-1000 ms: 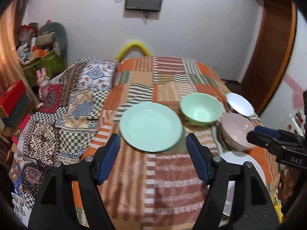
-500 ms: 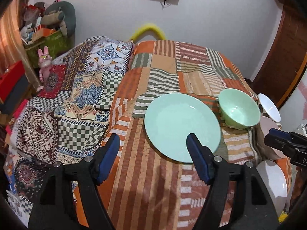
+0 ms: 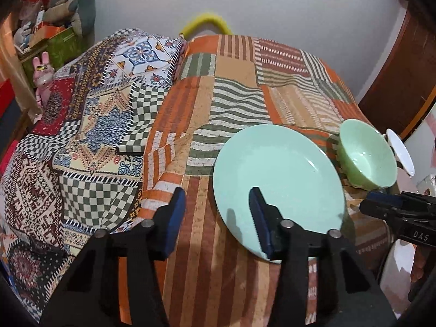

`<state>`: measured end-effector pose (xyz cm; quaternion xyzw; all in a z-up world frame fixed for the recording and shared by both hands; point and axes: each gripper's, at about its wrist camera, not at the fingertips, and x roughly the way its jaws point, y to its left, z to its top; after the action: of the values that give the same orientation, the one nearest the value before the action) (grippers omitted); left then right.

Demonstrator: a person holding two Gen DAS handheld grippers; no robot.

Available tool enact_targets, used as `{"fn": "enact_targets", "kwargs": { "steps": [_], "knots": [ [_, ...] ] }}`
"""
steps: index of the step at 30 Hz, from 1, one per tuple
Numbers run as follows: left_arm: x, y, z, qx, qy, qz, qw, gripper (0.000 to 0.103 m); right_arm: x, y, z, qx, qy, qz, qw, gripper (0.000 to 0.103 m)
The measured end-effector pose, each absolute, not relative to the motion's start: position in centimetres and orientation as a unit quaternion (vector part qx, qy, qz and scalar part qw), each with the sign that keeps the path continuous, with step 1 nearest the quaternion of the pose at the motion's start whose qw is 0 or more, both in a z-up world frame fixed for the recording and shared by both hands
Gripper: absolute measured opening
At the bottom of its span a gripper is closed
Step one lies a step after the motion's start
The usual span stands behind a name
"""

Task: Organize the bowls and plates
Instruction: 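Open both tools and move them toward the mint green plate, then close both tools on the mint green plate rim and lift it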

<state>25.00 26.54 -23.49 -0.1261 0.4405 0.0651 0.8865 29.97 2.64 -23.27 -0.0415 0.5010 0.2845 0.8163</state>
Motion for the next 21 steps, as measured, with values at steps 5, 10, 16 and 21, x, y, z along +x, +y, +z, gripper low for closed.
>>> {"fn": "enact_targets", "kwargs": {
  "steps": [5,10,16,21],
  "knots": [
    [27.2,27.8,-25.7,-0.145,0.464,0.057,0.872,0.029,30.7,3.5,-24.2,-0.059,0.509,0.281,0.812,0.026],
    [28.7,28.4,-27.0,-0.154,0.473,0.047,0.866,0.024,31.5,4.3,-24.8,-0.077,0.511,0.277,0.81,0.018],
    [29.9,28.0,-27.4,-0.148,0.479,0.037,0.864,0.023,32.0,5.1,-25.3,-0.1,0.504,0.268,0.815,0.014],
    [30.6,27.7,-27.8,-0.161,0.487,0.026,0.858,0.02,32.2,4.7,-25.4,-0.088,0.51,0.268,0.813,0.014]
  ]
}}
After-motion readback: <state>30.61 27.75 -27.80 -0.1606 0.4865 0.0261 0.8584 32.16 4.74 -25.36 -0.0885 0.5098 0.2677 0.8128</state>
